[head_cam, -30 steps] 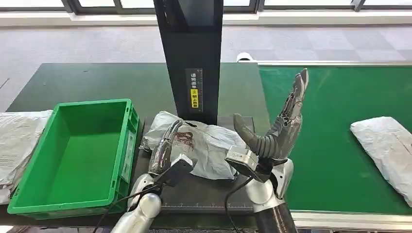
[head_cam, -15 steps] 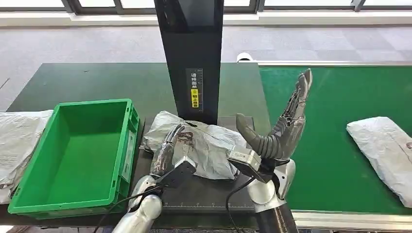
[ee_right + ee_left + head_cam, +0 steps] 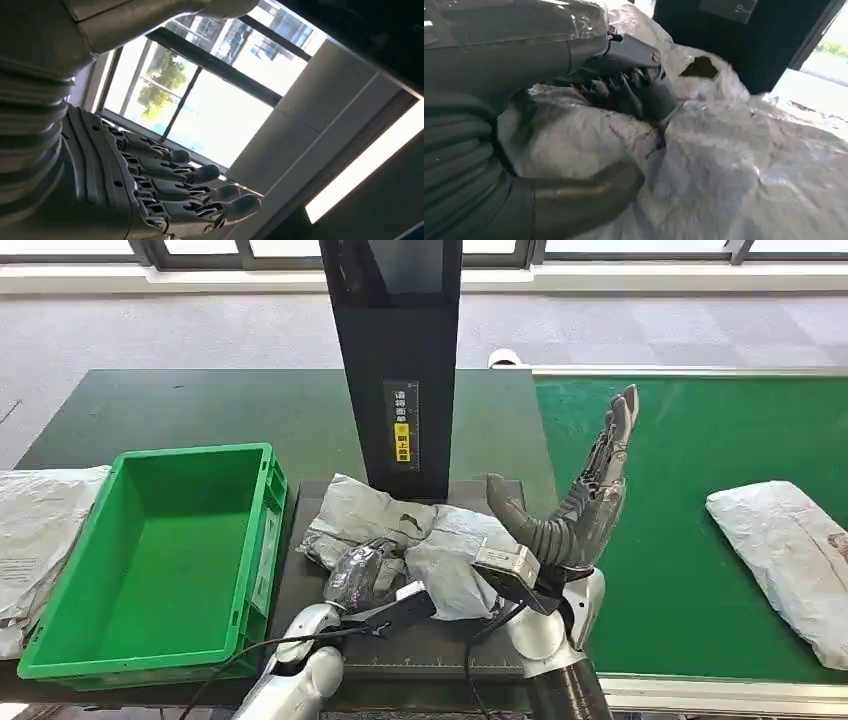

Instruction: Moved the parcel from conveyor to table for the left to box.

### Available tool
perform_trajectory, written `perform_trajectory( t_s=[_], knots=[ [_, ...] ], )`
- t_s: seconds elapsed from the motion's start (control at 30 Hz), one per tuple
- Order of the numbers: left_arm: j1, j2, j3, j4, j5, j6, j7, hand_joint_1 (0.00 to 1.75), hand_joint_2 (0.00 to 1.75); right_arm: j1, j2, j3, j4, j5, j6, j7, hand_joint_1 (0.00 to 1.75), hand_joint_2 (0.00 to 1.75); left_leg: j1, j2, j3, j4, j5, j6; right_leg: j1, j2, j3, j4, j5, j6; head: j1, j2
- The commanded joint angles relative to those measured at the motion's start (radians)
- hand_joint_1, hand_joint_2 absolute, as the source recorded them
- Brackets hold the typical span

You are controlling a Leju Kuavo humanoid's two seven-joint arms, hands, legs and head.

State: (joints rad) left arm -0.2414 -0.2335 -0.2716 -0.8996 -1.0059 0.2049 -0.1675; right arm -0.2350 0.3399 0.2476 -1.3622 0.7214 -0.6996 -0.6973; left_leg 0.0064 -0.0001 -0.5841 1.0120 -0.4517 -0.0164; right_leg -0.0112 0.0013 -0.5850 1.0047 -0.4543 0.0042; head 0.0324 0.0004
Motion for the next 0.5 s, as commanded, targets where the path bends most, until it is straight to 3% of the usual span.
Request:
perform_trajectory(
  t_s=[0.03, 0.37, 0.5],
  knots=[
    [-0.044, 0.025, -0.041, 0.117, -0.031, -0.027, 0.021, 1.75, 1.75, 0.007, 0.009, 0.001, 0.083, 0.004, 0.001, -0.001, 0.00, 1.75, 0.000, 0.001, 0.003, -0.003, 0.000, 0.000, 0.000, 0.001, 0.003, -0.003, 0.001, 0.000, 0.000, 0.000],
    [-0.042, 0.022, -0.034, 0.108, -0.070, -0.016, 0.044, 1.75, 1.75, 0.010, 0.009, -0.003, 0.085, 0.006, 0.001, -0.001, 0.00, 1.75, 0.000, 0.001, 0.003, -0.003, 0.000, 0.000, 0.000, 0.001, 0.003, -0.003, 0.000, 0.000, 0.000, 0.000],
    [-0.023, 0.015, 0.009, 0.029, -0.109, 0.151, 0.060, 1.75, 1.75, 0.023, 0.009, -0.015, 0.071, 0.018, 0.001, -0.001, 0.00, 1.75, 0.001, 0.001, 0.004, -0.004, 0.001, 0.000, 0.001, 0.001, 0.004, -0.004, 0.001, -0.001, 0.000, 0.000]
  ],
)
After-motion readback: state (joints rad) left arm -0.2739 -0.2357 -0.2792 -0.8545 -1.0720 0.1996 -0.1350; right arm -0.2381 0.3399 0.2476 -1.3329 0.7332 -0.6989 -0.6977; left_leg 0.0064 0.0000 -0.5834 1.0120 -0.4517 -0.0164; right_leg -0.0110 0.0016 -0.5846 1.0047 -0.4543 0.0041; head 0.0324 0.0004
